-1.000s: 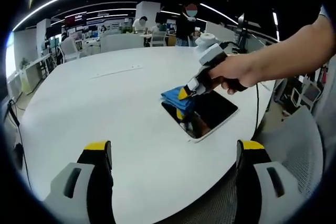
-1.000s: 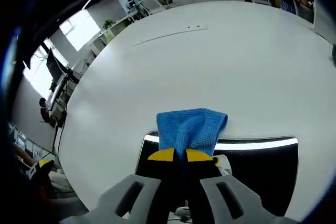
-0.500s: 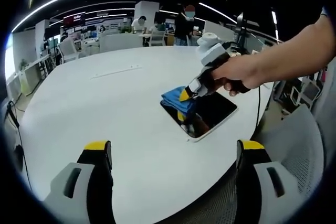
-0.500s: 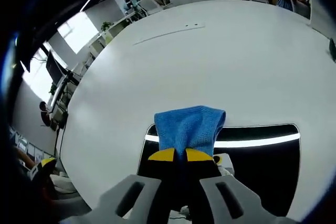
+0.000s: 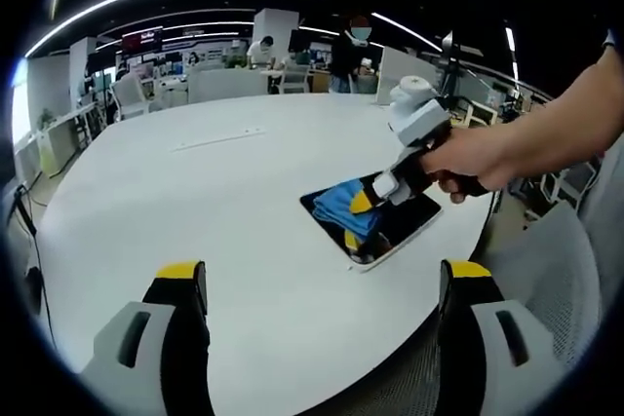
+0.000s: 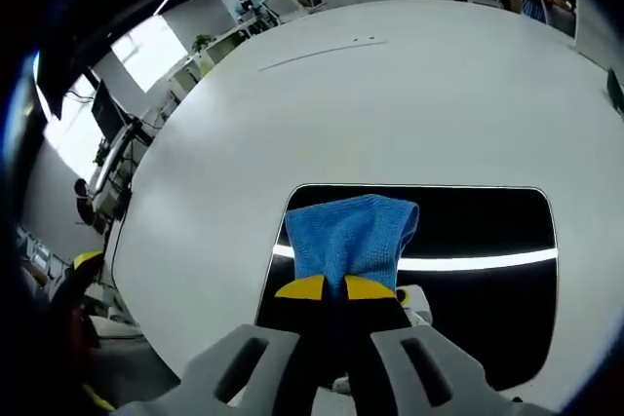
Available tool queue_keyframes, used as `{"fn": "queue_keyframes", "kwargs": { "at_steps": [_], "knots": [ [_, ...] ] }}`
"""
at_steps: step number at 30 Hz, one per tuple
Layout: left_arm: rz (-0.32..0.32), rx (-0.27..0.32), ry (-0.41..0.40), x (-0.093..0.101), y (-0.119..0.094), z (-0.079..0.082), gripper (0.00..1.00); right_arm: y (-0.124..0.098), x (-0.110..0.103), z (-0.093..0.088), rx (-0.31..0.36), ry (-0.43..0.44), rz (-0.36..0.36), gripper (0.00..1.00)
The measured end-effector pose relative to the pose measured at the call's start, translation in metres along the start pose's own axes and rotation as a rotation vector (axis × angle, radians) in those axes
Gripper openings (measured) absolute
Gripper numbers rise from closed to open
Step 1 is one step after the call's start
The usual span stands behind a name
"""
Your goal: Wipe the mirror surface with the cleaning cloth until all visible marks leave the cleaned area.
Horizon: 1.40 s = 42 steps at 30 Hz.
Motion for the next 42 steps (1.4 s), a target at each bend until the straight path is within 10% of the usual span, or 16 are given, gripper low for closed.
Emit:
{"fn": "queue_keyframes", "kwargs": {
  "at_steps": [42],
  "knots": [
    [0.005,0.004,0.027,0.005,-0.002,0.004,0.98,-0.035,-0.001,-0.055,-0.035,0.051,0.065,0.0]
  ]
}}
Point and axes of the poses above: the point that each gripper's makers call its tool centre point, and the gripper's own axes: y roughly forward along the fingers, x roughly to its right, z roughly out of its top, the point moved 4 cm from there along -y, roughly backward along the fingers, and after that the axes turned 9 degrees about y, right-handed, at the moved point
